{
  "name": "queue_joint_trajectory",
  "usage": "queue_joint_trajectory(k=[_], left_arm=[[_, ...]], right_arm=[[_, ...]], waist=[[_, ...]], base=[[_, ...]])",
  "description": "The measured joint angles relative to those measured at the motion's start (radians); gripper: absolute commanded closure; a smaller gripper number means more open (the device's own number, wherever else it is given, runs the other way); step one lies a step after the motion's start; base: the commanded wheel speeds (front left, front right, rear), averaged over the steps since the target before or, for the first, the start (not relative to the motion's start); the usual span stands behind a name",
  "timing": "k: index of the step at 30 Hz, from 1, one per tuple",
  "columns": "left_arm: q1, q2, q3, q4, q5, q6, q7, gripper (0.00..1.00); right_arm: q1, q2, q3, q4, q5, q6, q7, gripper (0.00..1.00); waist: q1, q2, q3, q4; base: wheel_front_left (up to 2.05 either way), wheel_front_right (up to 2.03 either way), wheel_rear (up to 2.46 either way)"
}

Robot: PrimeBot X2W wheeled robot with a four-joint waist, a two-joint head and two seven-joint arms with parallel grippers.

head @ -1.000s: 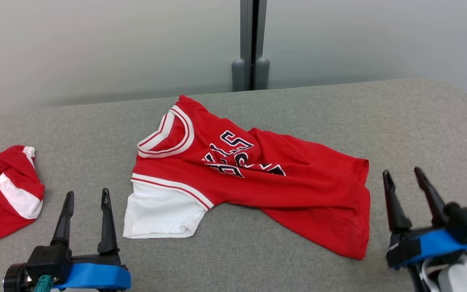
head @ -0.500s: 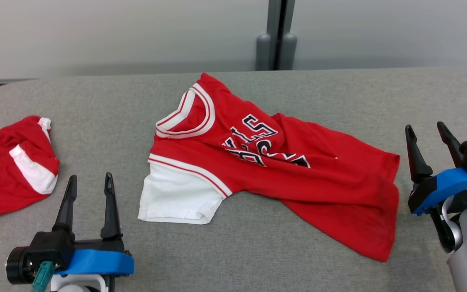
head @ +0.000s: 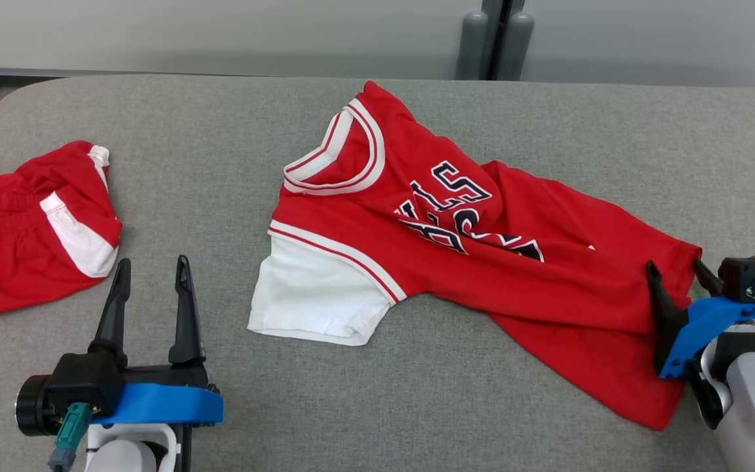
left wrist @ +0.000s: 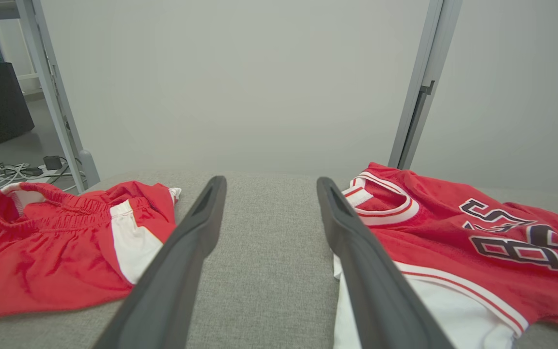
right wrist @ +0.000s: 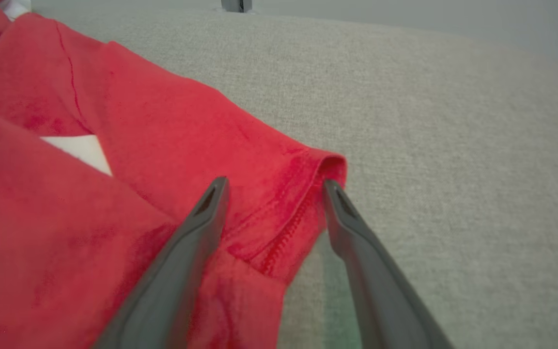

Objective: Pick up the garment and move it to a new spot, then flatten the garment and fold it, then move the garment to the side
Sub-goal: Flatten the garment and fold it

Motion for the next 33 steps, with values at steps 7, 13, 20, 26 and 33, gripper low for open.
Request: queue_joint_trajectory(k=[7,13,20,26,33], left_arm=[[-0.011,0.000,-0.001,0.002,0.001,0.000,0.000,0.00],[-0.010,0.000,-0.001,0.009,0.002,0.000,0.000,0.00],[0.015,0.000,0.008,0.014,0.002,0.003,0.000,0.00],[0.043,0.000,0.018,0.012,0.008,0.002,0.000,0.00],[0.052,0.000,0.014,0.010,0.007,0.002,0.000,0.00]], right_arm=[[-0.050,0.017,0.033,0.093,0.057,0.000,-0.023,0.85],[-0.089,0.015,0.064,0.073,0.076,0.000,-0.073,1.00],[-0.065,0.026,0.096,-0.124,0.139,0.000,-0.080,1.00],[-0.010,0.017,0.140,-0.331,0.225,0.000,-0.080,1.00],[0.012,-0.017,0.148,-0.480,0.278,0.000,-0.080,1.00]], waist=[[0.0000,0.0000,0.004,0.003],[0.0000,0.0000,-0.007,-0.006],[0.0000,0.0000,-0.060,-0.032],[-0.0001,0.0000,-0.109,-0.069],[-0.0001,0.0000,-0.134,-0.086]], base=[[0.00,0.00,0.00],[0.00,0.00,0.00],[0.00,0.00,0.00],[0.00,0.00,0.00],[0.00,0.00,0.00]])
